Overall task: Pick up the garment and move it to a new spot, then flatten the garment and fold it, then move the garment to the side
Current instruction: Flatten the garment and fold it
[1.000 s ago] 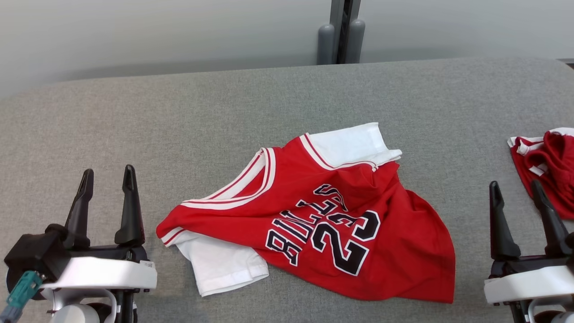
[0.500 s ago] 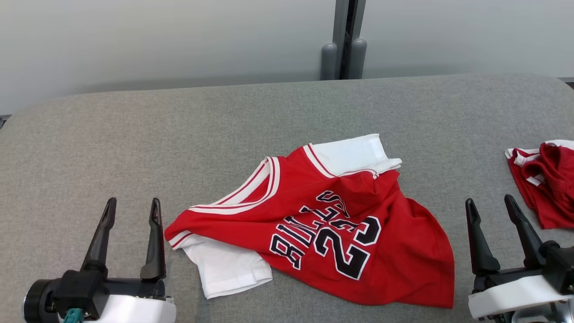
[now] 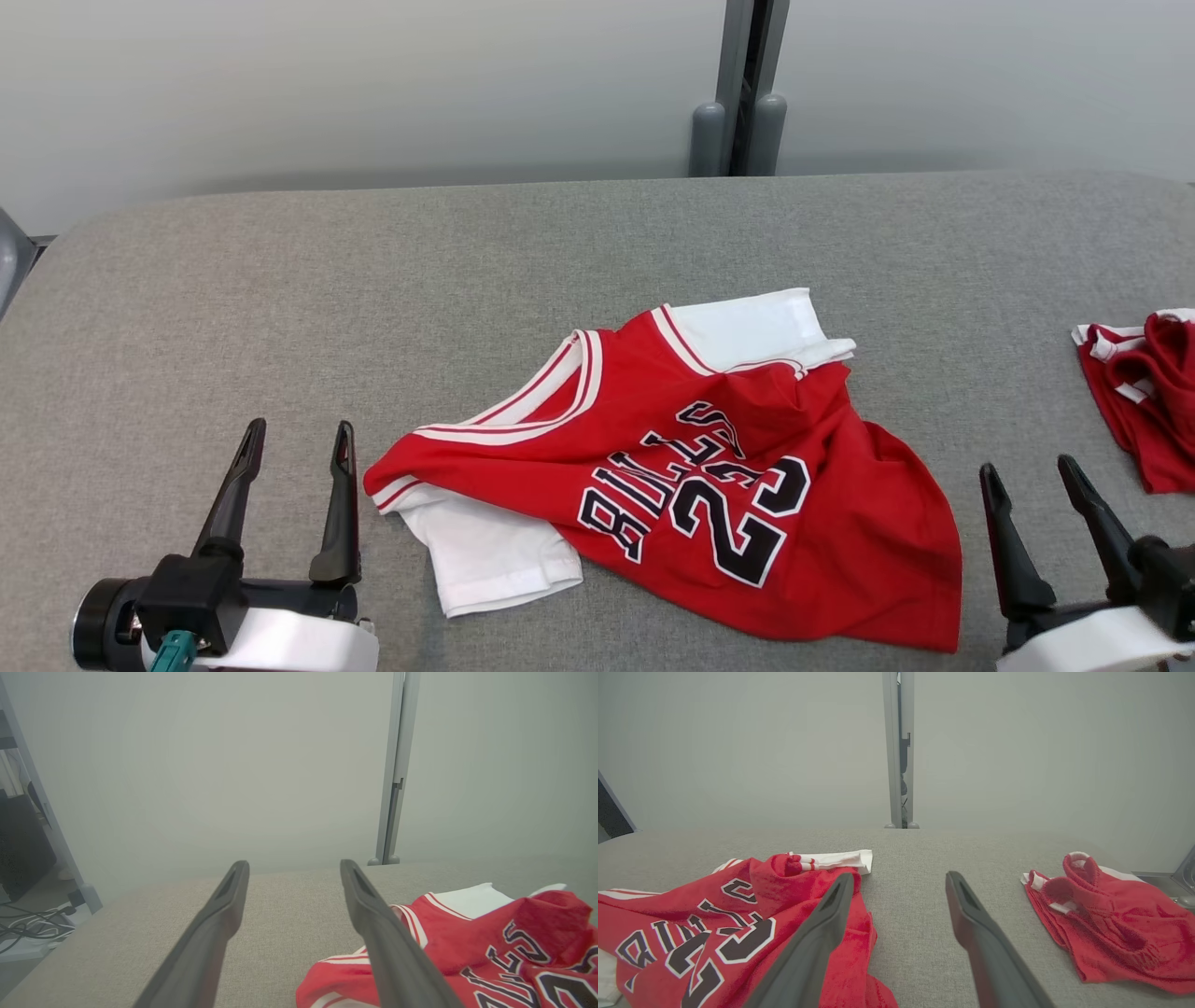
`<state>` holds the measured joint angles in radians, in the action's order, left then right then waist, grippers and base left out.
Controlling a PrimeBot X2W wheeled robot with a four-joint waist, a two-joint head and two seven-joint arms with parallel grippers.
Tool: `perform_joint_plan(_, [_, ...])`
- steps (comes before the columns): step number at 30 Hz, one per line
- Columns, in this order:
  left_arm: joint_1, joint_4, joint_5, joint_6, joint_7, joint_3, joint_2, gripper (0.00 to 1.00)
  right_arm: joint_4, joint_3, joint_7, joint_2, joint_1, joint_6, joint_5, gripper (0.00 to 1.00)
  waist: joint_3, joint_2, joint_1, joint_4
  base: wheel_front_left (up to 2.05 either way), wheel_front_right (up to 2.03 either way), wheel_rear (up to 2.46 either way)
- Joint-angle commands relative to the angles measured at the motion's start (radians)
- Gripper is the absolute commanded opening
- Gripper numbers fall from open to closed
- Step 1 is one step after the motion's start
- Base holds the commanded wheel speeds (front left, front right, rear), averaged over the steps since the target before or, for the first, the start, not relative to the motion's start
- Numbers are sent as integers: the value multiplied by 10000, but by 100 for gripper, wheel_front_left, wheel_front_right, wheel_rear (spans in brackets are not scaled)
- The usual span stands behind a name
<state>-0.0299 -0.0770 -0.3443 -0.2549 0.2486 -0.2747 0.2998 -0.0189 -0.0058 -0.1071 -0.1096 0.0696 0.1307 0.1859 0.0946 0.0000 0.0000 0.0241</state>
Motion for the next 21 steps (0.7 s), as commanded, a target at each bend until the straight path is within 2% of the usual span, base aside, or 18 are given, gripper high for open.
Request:
perform_joint_plan(1, [203, 62, -15, 57, 32, -37, -1, 100, 94, -91, 89, -209, 278, 1, 36, 100, 17, 0, 0, 58, 0, 0, 0])
perform_joint_plan(6, [312, 76, -43, 57, -9, -123, -53, 100, 268, -65, 377, -570, 1110, 1, 141, 100, 226, 0, 0, 152, 0, 0, 0])
perform_joint_plan(13, [519, 111, -29, 1, -10, -167, -110, 100, 525, 996, 644, -941, 1794, 1, 561, 100, 623, 0, 0, 109, 0, 0, 0])
perform_joint_plan(21, [835, 202, -32, 20, 27, -244, -206, 100, 1202, 1457, 77, -1050, 443, 1, 356, 100, 1084, 0, 0, 7, 0, 0, 0])
